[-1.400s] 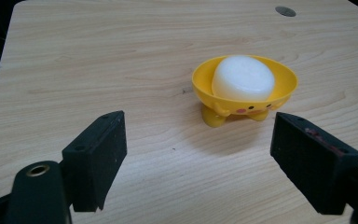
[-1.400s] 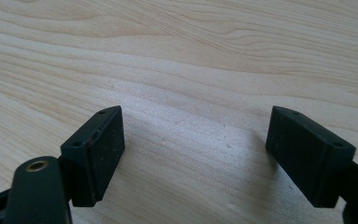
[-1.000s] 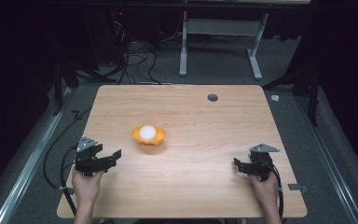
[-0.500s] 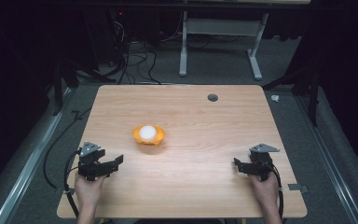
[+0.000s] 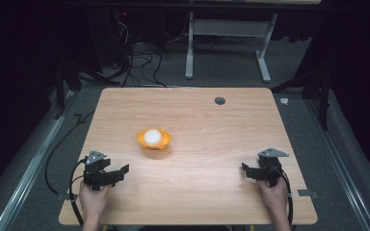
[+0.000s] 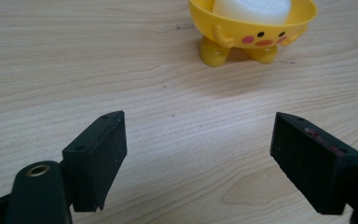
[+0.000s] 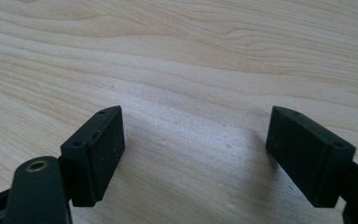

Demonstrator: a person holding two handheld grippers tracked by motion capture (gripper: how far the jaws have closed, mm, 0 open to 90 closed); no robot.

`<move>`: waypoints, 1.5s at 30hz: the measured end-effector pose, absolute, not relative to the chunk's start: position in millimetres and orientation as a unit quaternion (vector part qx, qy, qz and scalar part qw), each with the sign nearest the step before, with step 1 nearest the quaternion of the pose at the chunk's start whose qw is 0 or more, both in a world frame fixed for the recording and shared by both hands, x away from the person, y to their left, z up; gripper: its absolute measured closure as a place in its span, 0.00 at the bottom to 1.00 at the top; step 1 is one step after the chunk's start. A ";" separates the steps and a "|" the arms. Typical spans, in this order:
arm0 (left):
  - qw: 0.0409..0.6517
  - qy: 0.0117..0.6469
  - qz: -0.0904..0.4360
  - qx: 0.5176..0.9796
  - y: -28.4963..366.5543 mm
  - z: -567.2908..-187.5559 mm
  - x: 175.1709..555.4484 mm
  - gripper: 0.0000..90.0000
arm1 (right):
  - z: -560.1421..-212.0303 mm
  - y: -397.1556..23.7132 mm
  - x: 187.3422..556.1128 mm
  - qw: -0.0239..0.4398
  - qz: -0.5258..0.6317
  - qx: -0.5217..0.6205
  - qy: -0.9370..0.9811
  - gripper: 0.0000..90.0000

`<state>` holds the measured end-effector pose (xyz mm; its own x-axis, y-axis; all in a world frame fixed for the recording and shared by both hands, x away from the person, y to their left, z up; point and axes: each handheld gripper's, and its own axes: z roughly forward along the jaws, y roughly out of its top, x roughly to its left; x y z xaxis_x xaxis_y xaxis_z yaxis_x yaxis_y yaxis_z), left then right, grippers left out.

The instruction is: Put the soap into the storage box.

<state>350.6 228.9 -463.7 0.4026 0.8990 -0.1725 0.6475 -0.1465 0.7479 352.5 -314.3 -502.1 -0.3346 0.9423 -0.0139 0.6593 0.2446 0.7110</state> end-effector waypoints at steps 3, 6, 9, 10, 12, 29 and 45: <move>0.389 0.523 0.159 0.741 228.3 -466.9 349.5 0.21 | -502.1 -314.4 352.5 0.228 0.311 0.530 0.755 0.23; 0.385 0.524 0.158 0.743 227.1 -470.9 348.8 0.21 | -502.1 -314.4 352.5 0.228 0.311 0.530 0.755 0.23; 0.382 0.527 0.157 0.743 226.6 -475.1 348.2 0.21 | -502.1 -314.3 352.5 0.228 0.311 0.530 0.755 0.23; 0.381 0.527 0.158 0.743 226.6 -476.0 347.8 0.21 | -502.1 -314.4 352.5 0.228 0.311 0.530 0.755 0.23; 0.381 0.527 0.160 0.742 226.1 -477.7 347.3 0.21 | -502.1 -314.4 352.5 0.228 0.311 0.530 0.755 0.23; 0.354 0.530 0.174 0.750 219.3 -494.6 348.4 0.21 | -502.1 -314.3 352.5 0.228 0.311 0.530 0.755 0.23; 0.334 0.523 0.218 0.753 214.2 -508.5 348.7 0.19 | -502.1 -314.3 352.4 0.228 0.311 0.530 0.755 0.23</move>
